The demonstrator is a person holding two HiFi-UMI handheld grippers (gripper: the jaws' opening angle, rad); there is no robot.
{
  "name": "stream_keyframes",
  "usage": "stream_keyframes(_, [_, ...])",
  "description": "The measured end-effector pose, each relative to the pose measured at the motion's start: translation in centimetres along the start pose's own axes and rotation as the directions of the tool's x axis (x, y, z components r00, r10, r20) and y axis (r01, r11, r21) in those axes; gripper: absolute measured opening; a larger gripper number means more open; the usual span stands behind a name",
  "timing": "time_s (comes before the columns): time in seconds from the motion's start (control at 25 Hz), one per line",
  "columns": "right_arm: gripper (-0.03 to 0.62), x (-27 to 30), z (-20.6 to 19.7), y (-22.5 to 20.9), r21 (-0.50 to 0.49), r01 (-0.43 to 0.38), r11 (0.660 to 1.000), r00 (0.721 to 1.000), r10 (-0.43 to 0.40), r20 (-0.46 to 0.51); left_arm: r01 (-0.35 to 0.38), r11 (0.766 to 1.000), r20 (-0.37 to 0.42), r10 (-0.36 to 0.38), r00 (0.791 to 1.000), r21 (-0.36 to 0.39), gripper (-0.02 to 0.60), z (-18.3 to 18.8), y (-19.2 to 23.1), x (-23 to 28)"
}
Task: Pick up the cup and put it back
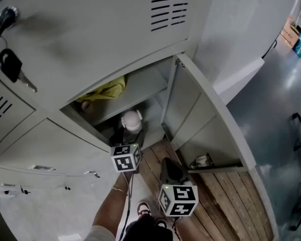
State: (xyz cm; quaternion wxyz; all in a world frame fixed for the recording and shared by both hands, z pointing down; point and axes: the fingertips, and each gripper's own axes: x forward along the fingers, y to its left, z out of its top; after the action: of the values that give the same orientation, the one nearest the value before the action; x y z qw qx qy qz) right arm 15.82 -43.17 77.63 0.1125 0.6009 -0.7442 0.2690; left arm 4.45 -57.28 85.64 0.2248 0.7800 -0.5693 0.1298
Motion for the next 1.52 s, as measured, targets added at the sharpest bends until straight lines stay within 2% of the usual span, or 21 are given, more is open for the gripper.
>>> stream_keyframes(0.32, [-0.008,-4.8,1.2,1.6,-0.009,-0.014,1.000,1.000,0.014,-0.005,-0.023,1.000,-0.018,0.023,1.000,-0.015,0.345,0.3,-1.3,-6.3])
stream_keyframes(0.64, [-0.008,-11.1,4.2,2.9,-0.027,-0.015,1.000,1.000,0.015,0.000,-0.024,1.000,0.018,0.024,1.000,-0.019,0.345,3.5,-4.5,-16.0])
stream_keyframes(0.84, [-0.008,-16.0,5.6,4.1,-0.135,-0.029,0.990,0.999,0.024,-0.039,0.032,0.999,0.004,-0.032,0.999,-0.001,0.345,5.7,-8.8,-22.9])
stream_keyframes(1.12, [-0.008,-22.7,8.8,5.8,-0.137,-0.023,0.990,0.999,0.018,-0.037,0.110,0.994,0.004,-0.110,0.994,0.009,0.339,9.9,-14.2,-31.9])
stream_keyframes(1.32, [-0.008,-27.0,12.2,7.1,-0.136,-0.025,0.990,1.000,0.025,-0.005,0.123,0.992,0.061,-0.124,0.990,0.019,0.216,14.5,-16.4,-38.0])
stream_keyframes(1.52, [-0.008,-30.1,15.8,9.0,-0.161,-0.043,0.986,0.997,0.053,0.059,0.091,0.996,0.126,-0.092,0.988,0.016,0.093,17.9,-16.8,-43.1])
